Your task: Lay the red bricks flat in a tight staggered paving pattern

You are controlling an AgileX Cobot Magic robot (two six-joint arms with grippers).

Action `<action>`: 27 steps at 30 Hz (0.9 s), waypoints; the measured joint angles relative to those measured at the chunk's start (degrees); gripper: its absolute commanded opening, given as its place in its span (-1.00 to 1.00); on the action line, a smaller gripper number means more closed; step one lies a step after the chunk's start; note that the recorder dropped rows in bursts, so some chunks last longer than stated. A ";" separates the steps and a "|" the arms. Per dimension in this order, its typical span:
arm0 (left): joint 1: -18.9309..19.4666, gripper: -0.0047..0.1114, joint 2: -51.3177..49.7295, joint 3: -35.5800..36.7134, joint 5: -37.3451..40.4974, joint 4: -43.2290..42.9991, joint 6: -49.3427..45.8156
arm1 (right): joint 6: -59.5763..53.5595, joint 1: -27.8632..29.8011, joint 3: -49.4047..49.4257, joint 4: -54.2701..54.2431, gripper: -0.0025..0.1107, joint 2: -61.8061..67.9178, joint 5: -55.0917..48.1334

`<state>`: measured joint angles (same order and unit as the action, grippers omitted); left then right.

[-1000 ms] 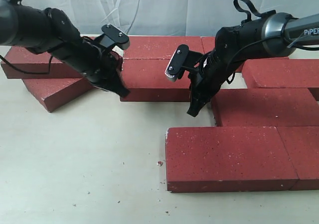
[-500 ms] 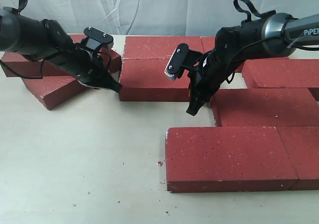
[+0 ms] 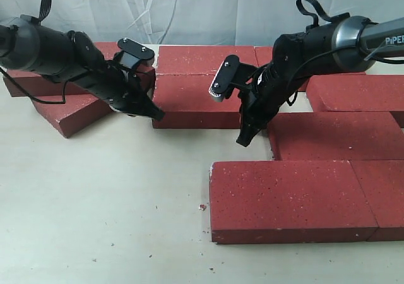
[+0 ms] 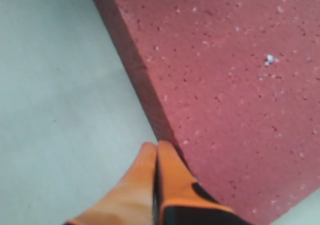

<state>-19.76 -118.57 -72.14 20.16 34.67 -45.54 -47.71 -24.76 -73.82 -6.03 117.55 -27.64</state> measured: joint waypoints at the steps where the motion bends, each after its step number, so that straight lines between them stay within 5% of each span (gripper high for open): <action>1: -0.21 -0.92 0.00 0.00 -0.06 0.00 0.00 | 0.00 0.00 0.00 0.00 -0.97 0.00 0.00; 27: -1.84 -0.92 0.00 -0.10 -2.81 3.83 -0.75 | 1.17 0.00 0.00 -3.32 -0.97 -6.15 -4.61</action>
<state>-21.60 -118.57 -72.24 17.35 38.50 -46.29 -46.54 -24.76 -73.82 -9.35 111.40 -32.25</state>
